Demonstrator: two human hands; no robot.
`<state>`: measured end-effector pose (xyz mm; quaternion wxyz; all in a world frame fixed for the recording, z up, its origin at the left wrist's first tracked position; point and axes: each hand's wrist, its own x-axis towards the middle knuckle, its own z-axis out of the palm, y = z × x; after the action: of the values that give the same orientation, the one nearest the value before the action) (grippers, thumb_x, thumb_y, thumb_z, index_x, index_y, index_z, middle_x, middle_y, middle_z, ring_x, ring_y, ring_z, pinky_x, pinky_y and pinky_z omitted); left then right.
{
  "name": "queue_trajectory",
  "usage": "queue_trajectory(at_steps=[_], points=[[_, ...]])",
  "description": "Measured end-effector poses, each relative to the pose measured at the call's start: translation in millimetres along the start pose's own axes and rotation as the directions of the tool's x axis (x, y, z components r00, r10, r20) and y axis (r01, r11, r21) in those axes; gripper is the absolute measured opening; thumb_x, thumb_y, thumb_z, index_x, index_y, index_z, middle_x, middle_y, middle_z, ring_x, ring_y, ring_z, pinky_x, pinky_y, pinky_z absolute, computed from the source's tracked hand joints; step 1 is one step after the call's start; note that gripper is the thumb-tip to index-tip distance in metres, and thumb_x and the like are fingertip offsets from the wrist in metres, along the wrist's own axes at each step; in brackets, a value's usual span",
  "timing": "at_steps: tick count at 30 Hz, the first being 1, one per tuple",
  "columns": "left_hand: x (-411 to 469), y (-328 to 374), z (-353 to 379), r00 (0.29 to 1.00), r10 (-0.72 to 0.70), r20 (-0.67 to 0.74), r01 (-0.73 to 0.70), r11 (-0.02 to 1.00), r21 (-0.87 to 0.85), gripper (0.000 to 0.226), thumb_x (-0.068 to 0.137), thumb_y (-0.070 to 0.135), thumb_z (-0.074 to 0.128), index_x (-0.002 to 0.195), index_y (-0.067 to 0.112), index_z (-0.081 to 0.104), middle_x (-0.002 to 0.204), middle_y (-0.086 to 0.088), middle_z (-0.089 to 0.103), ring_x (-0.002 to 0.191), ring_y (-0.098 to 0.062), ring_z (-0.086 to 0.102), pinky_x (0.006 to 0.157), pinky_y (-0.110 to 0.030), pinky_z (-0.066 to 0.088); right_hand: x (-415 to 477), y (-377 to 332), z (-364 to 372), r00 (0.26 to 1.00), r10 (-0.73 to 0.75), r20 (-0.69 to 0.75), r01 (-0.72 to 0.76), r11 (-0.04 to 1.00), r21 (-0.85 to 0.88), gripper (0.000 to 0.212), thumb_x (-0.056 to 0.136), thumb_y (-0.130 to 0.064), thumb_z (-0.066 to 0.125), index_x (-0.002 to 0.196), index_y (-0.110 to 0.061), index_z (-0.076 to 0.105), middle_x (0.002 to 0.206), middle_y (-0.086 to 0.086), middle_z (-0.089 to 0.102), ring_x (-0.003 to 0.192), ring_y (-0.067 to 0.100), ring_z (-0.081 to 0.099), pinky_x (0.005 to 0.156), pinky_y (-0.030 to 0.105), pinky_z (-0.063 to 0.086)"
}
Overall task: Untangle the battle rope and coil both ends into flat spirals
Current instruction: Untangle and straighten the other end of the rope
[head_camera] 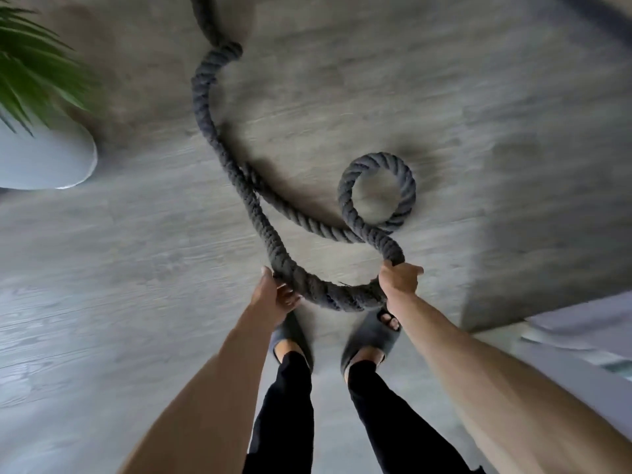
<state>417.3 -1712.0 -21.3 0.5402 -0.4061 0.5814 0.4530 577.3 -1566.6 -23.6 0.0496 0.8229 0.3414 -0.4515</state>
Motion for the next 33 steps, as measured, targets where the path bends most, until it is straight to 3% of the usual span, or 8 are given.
queue_trajectory(at_steps=[6, 10, 15, 20, 23, 27, 31, 33], points=[[14, 5, 26, 0.948, 0.145, 0.285, -0.053, 0.950, -0.307, 0.047, 0.099, 0.048, 0.045, 0.121, 0.009, 0.057, 0.119, -0.017, 0.062, 0.112, -0.031, 0.060, 0.105, -0.043, 0.044, 16, 25, 7, 0.993, 0.110, 0.041, -0.113, 0.992, 0.059, 0.059, 0.101, -0.018, 0.052, 0.148, 0.004, 0.024, 0.144, 0.027, 0.045, 0.129, 0.042, 0.051, 0.101, 0.044, 0.045], [5, 18, 47, 0.826, 0.200, 0.527, -0.010, 0.940, -0.341, 0.062, 0.101, 0.050, 0.042, 0.127, -0.003, 0.056, 0.118, -0.015, 0.064, 0.104, -0.023, 0.062, 0.112, -0.033, 0.037, 20, 41, 1, 0.907, 0.249, 0.340, -0.314, 0.937, 0.150, 0.041, 0.097, -0.009, 0.053, 0.137, -0.001, 0.050, 0.142, 0.022, 0.051, 0.121, 0.041, 0.058, 0.067, 0.050, 0.057], [-23, 52, 98, 0.862, 0.249, 0.442, -0.330, 0.937, 0.116, 0.045, 0.094, 0.040, 0.061, 0.121, 0.005, 0.052, 0.100, -0.016, 0.069, 0.090, -0.031, 0.070, 0.085, -0.046, 0.057, 14, 52, -13, 0.782, 0.269, 0.562, -0.523, 0.773, 0.359, 0.021, 0.098, -0.021, 0.053, 0.109, -0.010, 0.067, 0.099, 0.011, 0.075, 0.089, 0.028, 0.067, 0.053, 0.037, 0.059], [-33, 52, 158, 0.702, 0.678, 0.219, -0.608, 0.409, 0.681, 0.051, 0.085, 0.036, 0.070, 0.121, 0.013, 0.042, 0.082, 0.007, 0.051, 0.067, -0.006, 0.054, 0.048, -0.019, 0.048, 11, 39, -25, 0.813, 0.139, 0.565, -0.539, 0.545, 0.642, 0.020, 0.090, -0.012, 0.045, 0.086, -0.007, 0.064, 0.081, 0.011, 0.075, 0.082, 0.027, 0.072, 0.071, 0.035, 0.063], [-24, 51, 165, 0.725, 0.666, 0.176, -0.486, 0.314, 0.815, 0.058, 0.087, 0.032, 0.065, 0.132, 0.008, 0.039, 0.074, 0.007, 0.041, 0.060, -0.006, 0.047, 0.043, -0.020, 0.045, 19, 28, -41, 0.853, 0.065, 0.518, -0.503, 0.362, 0.784, 0.023, 0.082, -0.005, 0.041, 0.092, -0.004, 0.062, 0.077, 0.013, 0.071, 0.079, 0.025, 0.068, 0.081, 0.037, 0.058], [-12, 38, 157, 0.867, 0.497, 0.026, -0.315, 0.508, 0.801, 0.064, 0.090, 0.034, 0.067, 0.137, 0.004, 0.038, 0.088, -0.004, 0.052, 0.078, -0.023, 0.062, 0.071, -0.045, 0.061, 42, 26, -76, 0.903, 0.075, 0.423, -0.428, 0.070, 0.901, 0.046, 0.105, -0.037, 0.030, 0.078, -0.011, 0.055, 0.067, 0.011, 0.068, 0.063, 0.024, 0.071, 0.069, 0.033, 0.058], [-9, 16, 147, 0.976, 0.199, -0.091, -0.108, 0.800, 0.590, 0.038, 0.094, 0.038, 0.062, 0.117, 0.010, 0.049, 0.099, -0.015, 0.060, 0.074, -0.030, 0.066, 0.040, -0.034, 0.054, 47, 1, -109, 0.933, -0.066, 0.354, -0.349, 0.085, 0.933, 0.073, 0.103, -0.041, 0.028, 0.041, -0.014, 0.056, 0.049, 0.007, 0.061, 0.052, 0.022, 0.067, 0.066, 0.030, 0.053], [-8, 5, 140, 0.988, 0.111, -0.105, -0.041, 0.854, 0.519, 0.035, 0.094, 0.038, 0.062, 0.113, 0.011, 0.050, 0.092, -0.014, 0.061, 0.065, -0.026, 0.062, 0.036, -0.029, 0.051, 49, -11, -124, 0.933, -0.083, 0.351, -0.357, -0.066, 0.932, 0.059, 0.098, -0.028, 0.038, 0.042, -0.013, 0.048, 0.051, 0.007, 0.061, 0.058, 0.023, 0.068, 0.069, 0.031, 0.054]])
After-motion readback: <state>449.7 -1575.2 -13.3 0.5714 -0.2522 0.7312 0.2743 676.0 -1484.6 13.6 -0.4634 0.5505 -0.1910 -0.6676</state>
